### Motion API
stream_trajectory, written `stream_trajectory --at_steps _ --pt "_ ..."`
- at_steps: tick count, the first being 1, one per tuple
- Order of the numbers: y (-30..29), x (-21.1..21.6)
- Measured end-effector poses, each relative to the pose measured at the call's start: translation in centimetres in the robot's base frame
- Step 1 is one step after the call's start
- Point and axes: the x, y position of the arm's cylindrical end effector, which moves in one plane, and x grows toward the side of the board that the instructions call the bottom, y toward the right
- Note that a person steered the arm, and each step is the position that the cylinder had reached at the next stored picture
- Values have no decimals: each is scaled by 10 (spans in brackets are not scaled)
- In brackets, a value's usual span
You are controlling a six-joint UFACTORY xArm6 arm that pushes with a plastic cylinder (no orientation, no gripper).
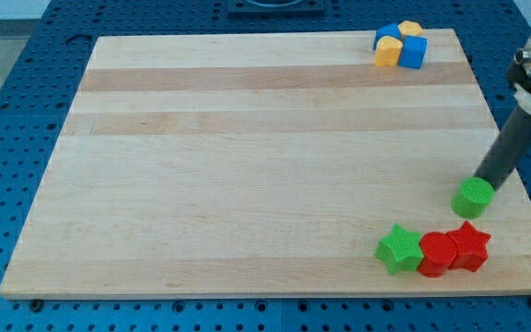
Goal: Slide the green circle closer to the red star
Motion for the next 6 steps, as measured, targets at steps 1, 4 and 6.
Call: stream_trajectory --at_steps 1,4,6 --pt "-3 -28" --pt "-25 6" --pt "-25 28"
